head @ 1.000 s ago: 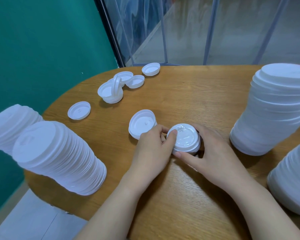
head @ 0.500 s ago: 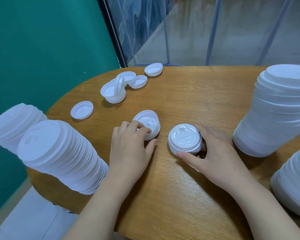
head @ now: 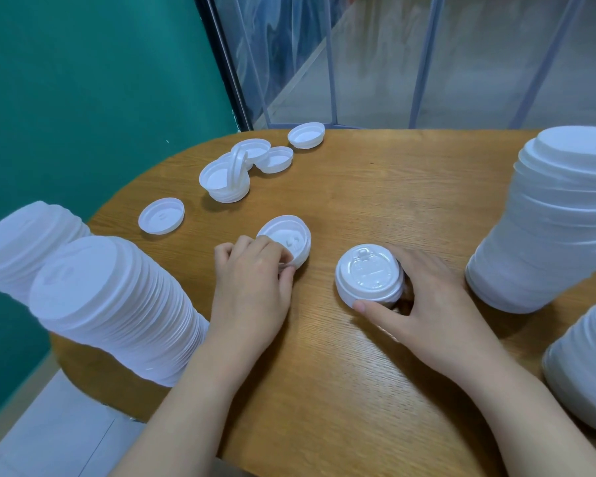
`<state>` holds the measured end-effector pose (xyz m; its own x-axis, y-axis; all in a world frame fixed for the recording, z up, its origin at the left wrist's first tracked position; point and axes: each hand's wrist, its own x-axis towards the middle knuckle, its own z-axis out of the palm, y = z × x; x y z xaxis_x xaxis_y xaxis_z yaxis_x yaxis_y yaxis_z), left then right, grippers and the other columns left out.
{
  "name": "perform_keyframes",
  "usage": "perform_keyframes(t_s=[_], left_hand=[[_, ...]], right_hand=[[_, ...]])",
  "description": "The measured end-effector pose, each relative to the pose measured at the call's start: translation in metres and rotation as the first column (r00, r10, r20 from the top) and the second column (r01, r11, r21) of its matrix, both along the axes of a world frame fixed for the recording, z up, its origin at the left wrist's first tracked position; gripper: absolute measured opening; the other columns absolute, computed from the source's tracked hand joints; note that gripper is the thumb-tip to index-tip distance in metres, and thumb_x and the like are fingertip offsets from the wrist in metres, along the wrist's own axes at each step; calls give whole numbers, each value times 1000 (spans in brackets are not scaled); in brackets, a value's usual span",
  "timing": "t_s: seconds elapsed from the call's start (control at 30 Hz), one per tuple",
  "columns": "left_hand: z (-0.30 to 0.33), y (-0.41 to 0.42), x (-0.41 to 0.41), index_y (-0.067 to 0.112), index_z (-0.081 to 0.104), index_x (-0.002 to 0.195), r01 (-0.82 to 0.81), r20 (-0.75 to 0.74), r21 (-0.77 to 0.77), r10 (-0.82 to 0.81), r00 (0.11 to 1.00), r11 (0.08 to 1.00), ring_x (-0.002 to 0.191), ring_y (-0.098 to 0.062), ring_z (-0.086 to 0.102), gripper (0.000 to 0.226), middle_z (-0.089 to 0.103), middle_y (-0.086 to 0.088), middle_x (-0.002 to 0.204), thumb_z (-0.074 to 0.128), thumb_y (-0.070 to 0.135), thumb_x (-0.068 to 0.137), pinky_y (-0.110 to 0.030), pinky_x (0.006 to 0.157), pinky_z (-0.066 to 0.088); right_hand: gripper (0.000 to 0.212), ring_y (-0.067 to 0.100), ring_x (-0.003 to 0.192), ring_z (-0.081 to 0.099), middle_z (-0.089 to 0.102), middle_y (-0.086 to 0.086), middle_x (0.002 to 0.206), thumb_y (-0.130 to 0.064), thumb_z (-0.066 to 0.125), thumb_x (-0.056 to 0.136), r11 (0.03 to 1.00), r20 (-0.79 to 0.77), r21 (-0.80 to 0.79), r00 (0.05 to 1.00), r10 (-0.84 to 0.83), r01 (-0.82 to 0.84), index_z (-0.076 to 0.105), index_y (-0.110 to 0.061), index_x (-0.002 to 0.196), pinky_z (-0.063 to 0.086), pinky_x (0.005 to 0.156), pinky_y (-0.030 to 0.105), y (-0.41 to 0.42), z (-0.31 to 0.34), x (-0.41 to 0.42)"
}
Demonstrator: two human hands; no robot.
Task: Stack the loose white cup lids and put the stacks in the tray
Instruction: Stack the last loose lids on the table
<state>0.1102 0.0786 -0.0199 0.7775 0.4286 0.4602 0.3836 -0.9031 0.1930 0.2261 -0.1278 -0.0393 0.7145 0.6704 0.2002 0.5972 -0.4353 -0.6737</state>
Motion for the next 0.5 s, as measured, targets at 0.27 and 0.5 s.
perform_keyframes(t_s=[0.27,0.5], left_hand=[[6,-1,-2,29,52,74,6,94,-231,16,995,973,80,-3,51,36,55,18,75,88,33,79,-28,84,23],[22,-22,-6,21,69,82,223,368,-582,9,930,782,74,-10,61,17,69,10,76,86,19,83,-20,72,46]], right_hand=[[66,3,117,46,55,-25,120,-66,71,76,1000,-14,-6,1000,4,-4,52,-40,134,35,97,26,0,1,1],[60,5,113,47,56,-24,115,-65,71,76,1000,-8,7,1000,7,-7,55,-40,128,39,97,29,1,1,1]])
